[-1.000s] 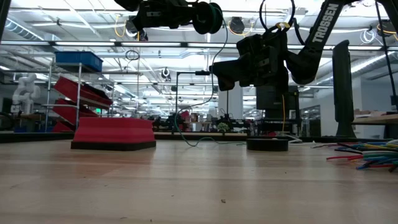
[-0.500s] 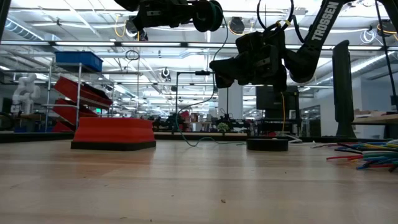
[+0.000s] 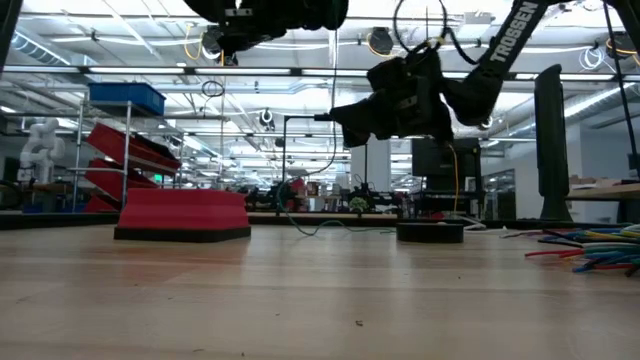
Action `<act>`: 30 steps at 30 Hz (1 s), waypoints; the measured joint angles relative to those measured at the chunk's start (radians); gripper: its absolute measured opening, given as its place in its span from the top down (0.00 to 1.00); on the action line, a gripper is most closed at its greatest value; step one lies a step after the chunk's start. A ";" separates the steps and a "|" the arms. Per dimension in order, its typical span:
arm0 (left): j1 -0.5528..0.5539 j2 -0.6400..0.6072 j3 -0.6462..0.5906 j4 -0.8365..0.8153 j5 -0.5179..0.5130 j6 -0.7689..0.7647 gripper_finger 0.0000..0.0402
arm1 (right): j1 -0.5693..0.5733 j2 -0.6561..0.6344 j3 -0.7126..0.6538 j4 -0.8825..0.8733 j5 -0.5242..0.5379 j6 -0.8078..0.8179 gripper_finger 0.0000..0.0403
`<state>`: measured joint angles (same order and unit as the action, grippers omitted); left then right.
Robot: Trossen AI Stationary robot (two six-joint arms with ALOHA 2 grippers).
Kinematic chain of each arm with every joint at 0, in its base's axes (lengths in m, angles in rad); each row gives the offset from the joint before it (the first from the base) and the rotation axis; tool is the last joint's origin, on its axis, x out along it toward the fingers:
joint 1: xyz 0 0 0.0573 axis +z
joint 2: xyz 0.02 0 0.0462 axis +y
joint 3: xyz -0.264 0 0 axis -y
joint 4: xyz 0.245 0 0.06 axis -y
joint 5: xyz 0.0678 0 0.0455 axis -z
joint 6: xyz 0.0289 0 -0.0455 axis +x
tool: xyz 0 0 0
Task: Coiling cords
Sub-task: Coil the green wire cable on the spool
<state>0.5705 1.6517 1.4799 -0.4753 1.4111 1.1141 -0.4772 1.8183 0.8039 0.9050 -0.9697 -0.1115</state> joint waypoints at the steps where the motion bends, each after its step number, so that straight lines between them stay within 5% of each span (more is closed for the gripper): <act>1: -0.004 0.009 0.000 0.001 0.012 0.000 1.00 | -0.004 0.000 0.024 -0.050 -0.005 -0.014 1.00; 11: -0.036 0.138 0.000 -0.060 0.104 -0.004 1.00 | -0.046 -0.001 0.233 -0.501 0.148 -0.118 1.00; 21: -0.038 0.189 0.000 -0.166 0.094 0.029 1.00 | -0.059 -0.079 0.234 -0.537 0.322 0.038 1.00; 30: -0.035 0.189 0.001 -0.180 -0.031 0.020 1.00 | -0.006 -0.167 0.233 -0.542 0.510 0.101 1.00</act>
<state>0.5354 1.8404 1.4807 -0.6553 1.3798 1.1344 -0.4829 1.6510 1.0367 0.3633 -0.4598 -0.0109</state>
